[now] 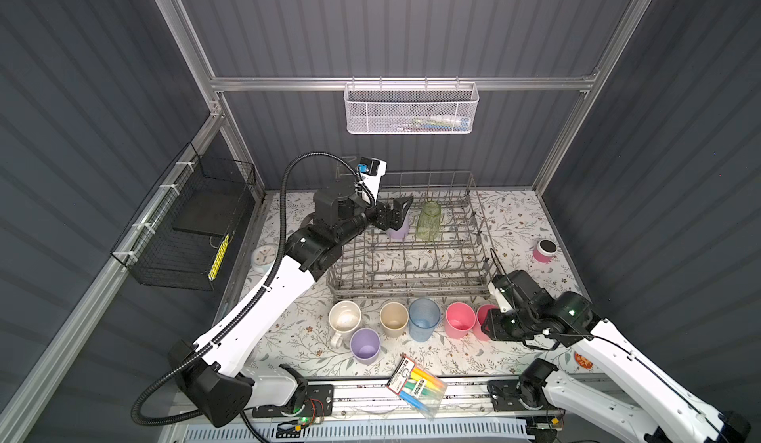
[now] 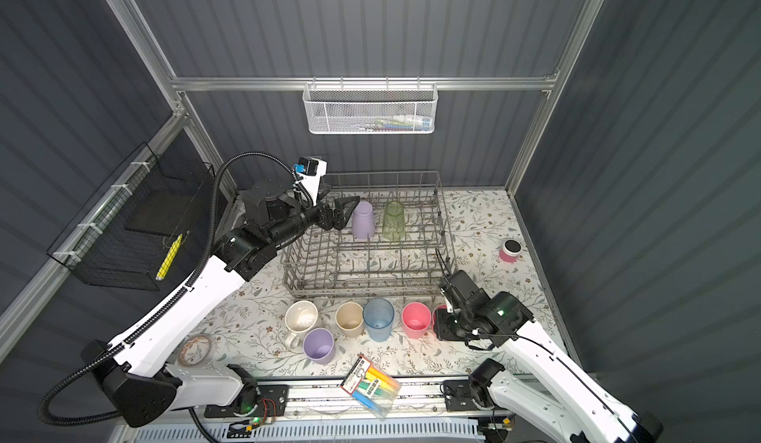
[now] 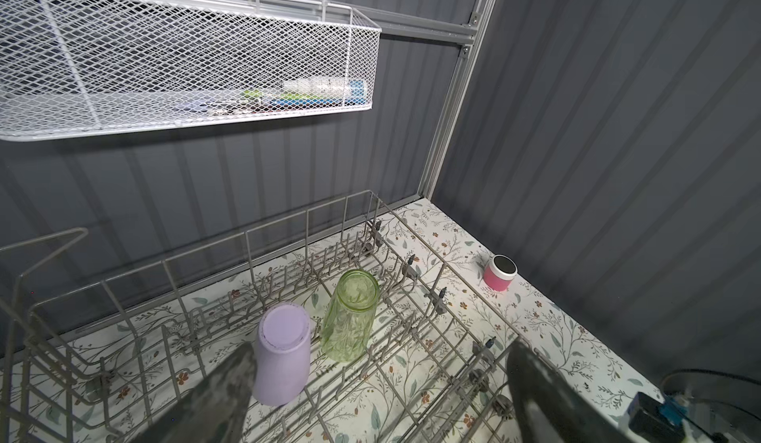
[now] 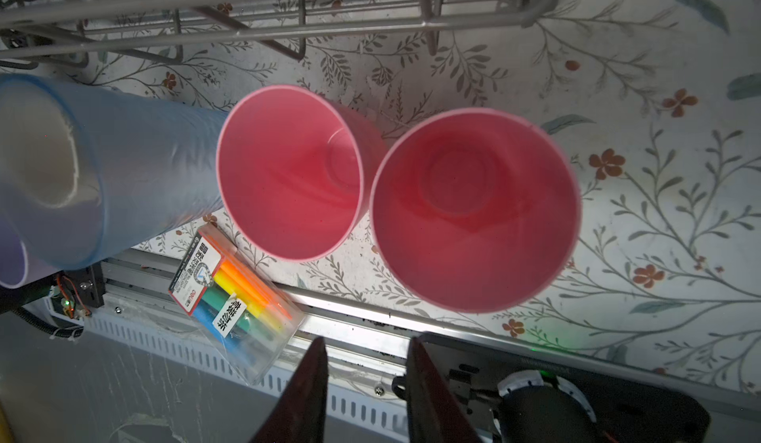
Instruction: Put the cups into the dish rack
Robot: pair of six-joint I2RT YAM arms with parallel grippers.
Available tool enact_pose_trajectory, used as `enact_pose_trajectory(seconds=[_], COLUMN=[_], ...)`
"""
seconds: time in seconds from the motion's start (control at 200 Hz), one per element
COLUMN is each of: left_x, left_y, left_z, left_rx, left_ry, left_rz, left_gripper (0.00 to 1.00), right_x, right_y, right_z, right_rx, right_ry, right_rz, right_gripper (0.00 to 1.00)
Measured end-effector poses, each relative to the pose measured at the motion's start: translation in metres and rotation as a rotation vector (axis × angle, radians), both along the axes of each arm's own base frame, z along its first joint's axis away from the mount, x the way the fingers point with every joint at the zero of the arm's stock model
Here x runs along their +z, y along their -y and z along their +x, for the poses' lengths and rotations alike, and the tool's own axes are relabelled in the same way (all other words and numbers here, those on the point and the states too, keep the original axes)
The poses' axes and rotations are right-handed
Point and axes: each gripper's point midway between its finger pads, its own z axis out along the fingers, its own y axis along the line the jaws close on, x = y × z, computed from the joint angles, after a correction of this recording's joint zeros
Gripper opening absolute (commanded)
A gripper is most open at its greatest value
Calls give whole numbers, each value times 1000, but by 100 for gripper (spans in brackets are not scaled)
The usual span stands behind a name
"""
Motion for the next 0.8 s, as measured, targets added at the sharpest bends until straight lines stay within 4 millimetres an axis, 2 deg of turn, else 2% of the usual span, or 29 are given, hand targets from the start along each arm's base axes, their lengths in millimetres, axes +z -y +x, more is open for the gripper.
enact_pose_trajectory(seconds=[0.2,0.57,0.8], left_x=[-17,-19,-21], left_y=[1,4,7], left_z=[1,2,0], left_rx=[-1,-11,-30], left_ry=[-25,-29,-38], left_rz=[20,20,14], left_gripper=[95,95,93], right_x=[-13,-24,-20], right_y=[-1,-2,1], right_z=[8,18,20], right_rx=[-4,-5,-12], right_ry=[-7,-10,22], right_rz=[-38,-86,-84], right_gripper=[34,33,33])
